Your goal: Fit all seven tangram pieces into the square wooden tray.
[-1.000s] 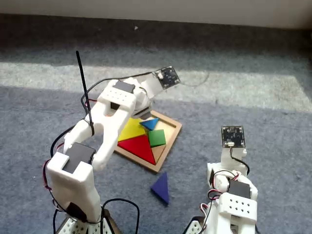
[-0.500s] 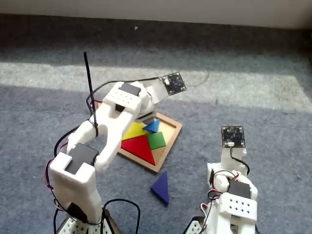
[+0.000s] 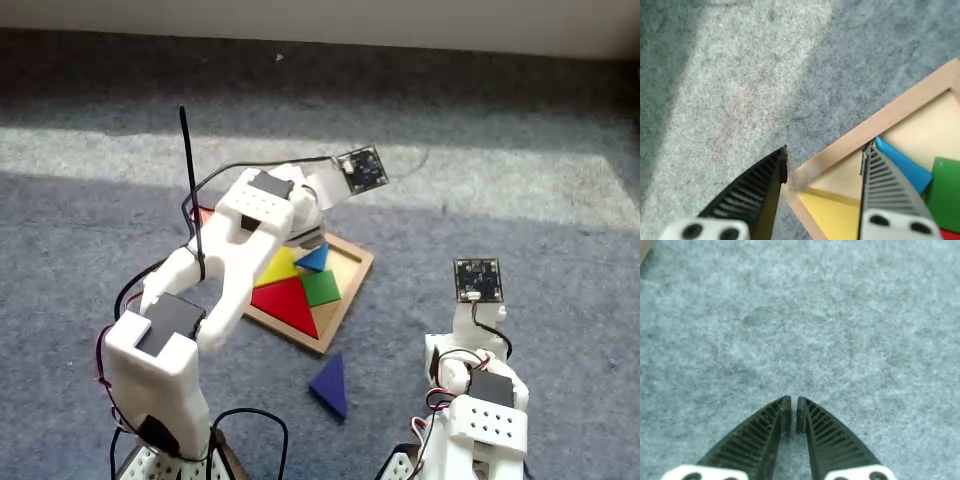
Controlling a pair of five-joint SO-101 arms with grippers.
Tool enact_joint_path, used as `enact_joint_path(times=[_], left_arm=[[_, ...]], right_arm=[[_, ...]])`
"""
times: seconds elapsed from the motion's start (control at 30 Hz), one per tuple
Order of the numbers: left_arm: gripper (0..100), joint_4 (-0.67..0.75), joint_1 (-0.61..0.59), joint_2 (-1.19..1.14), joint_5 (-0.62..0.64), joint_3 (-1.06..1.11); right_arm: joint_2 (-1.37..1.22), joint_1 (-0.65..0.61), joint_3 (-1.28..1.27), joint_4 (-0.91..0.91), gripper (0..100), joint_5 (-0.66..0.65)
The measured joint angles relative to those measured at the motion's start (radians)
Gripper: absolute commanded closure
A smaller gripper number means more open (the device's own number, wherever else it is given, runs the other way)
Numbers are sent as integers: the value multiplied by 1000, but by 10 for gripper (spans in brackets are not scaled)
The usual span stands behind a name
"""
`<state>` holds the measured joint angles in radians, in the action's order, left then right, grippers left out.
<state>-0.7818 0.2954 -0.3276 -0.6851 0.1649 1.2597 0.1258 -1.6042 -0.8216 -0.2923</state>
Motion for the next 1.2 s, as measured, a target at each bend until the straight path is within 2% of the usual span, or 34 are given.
enact_joint_path(times=[0.63,0.93,1.07,1.13,1.2], left_arm=[[748,-23,52,0,25,0],[769,-132,52,2,-80,-3],[819,-155,49,34,-80,-2],[813,-160,44,55,-74,0],[798,-161,31,80,-17,0]], right_arm=[[0,0,0,0,964,0],[0,0,0,0,964,0],[0,0,0,0,964,0],[0,0,0,0,964,0],[0,0,0,0,964,0]])
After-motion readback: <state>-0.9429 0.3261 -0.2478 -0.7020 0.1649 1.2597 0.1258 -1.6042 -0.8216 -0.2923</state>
